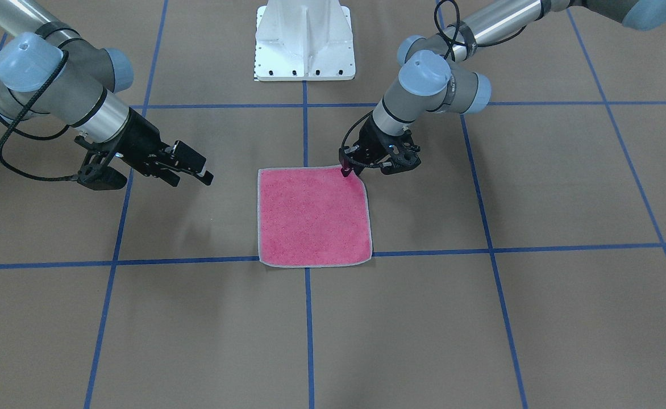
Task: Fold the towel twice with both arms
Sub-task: 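Lower the left gripper onto the towel corner nearest it and grasp, then lower the right gripper onto the towel corner nearest it and grasp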
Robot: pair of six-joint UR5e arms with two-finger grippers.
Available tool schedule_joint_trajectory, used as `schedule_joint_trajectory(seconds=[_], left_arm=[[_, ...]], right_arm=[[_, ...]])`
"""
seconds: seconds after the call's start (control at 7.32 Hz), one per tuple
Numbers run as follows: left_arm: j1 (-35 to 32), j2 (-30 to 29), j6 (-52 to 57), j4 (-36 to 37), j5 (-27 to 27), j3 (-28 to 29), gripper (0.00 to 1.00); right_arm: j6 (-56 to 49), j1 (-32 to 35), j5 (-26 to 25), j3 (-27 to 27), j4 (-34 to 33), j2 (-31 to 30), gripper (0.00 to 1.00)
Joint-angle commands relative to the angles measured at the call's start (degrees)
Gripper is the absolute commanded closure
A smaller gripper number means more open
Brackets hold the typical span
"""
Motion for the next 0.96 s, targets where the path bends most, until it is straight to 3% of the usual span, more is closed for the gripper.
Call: schedule_joint_trajectory(seconds=[0.0,0.55,0.82], left_arm=[[0.0,-0.4,-0.2,0.1,0.0,-0.2,1.0],[0.0,-0.7,-0.2,0.1,-0.1,-0.2,1.0],[0.0,-0.8,-0.2,0.0,-0.1,-0.2,1.0]], right_arm=[[0.0,0.0,0.1,0.0,0.0,0.0,0.01],[2.0,-1.7,0.1,0.3,0.0,0.3,0.01],[5.5,-4.5,-0.3,-0.3,-0.5,3.3,0.01]])
